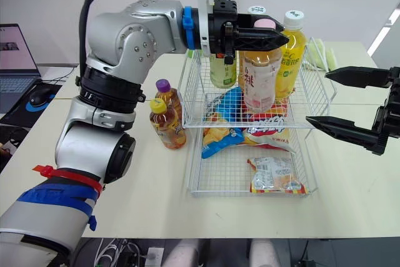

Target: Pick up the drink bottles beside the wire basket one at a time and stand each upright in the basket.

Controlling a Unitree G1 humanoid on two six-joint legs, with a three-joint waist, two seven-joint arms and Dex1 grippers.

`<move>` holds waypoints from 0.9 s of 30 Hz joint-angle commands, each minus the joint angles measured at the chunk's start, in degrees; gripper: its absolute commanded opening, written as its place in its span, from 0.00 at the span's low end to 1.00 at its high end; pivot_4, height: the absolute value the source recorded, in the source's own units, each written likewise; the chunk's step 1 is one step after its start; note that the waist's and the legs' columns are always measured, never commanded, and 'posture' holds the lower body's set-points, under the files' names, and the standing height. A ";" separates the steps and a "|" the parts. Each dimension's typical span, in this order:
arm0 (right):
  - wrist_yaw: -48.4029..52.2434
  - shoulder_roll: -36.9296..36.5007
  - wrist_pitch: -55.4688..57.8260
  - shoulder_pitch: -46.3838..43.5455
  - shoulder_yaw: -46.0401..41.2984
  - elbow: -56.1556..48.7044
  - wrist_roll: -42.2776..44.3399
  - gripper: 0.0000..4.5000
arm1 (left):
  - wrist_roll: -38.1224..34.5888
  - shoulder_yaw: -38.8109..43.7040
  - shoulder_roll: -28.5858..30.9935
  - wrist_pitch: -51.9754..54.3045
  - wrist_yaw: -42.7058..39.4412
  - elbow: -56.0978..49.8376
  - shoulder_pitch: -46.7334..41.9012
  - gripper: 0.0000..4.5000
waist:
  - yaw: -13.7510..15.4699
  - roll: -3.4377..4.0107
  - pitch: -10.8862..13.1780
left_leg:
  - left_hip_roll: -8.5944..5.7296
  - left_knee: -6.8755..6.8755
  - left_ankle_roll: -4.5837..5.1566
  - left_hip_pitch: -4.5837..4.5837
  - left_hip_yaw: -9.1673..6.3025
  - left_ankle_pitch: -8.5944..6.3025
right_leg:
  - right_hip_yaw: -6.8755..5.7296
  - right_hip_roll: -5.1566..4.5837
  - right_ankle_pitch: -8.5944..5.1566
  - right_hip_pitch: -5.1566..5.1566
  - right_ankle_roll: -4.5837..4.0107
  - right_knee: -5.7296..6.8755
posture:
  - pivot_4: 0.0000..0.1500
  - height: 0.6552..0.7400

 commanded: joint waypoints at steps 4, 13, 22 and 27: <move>-1.04 -0.03 -1.11 1.09 -3.10 -1.44 0.32 1.00 | 3.37 1.92 -4.38 -4.13 -0.19 2.40 -3.03 0.31 | 0.10 0.00 0.00 | -0.02 0.01 0.00 0.00 -0.01 0.00 | -0.01 -0.02 0.00 0.02 0.01 0.00 | 1.00 1.00; -1.22 -0.08 -0.71 2.76 -4.91 -2.34 0.92 1.00 | 5.37 1.86 -6.73 -5.17 -2.75 2.67 -2.66 0.31 | 0.06 0.00 0.00 | -0.02 0.02 0.00 0.01 -0.01 0.00 | -0.02 -0.01 -0.01 0.04 0.01 0.02 | 1.00 1.00; -0.69 -0.42 -1.60 3.20 -4.87 -1.14 -0.10 1.00 | 4.23 4.87 -6.42 -2.60 -6.43 5.39 -5.66 0.73 | -0.04 0.00 0.00 | -0.02 0.03 0.00 0.02 -0.01 0.00 | -0.03 0.00 -0.01 0.04 0.02 0.05 | 1.00 1.00; -0.65 -0.44 -2.13 3.26 -4.70 -0.89 -0.36 1.00 | 2.83 7.12 -4.25 0.65 -8.03 2.89 -6.59 0.99 | -0.11 0.01 -0.01 | -0.01 0.02 0.00 0.02 -0.01 0.00 | -0.02 0.01 -0.01 0.04 0.02 0.06 | 1.00 1.00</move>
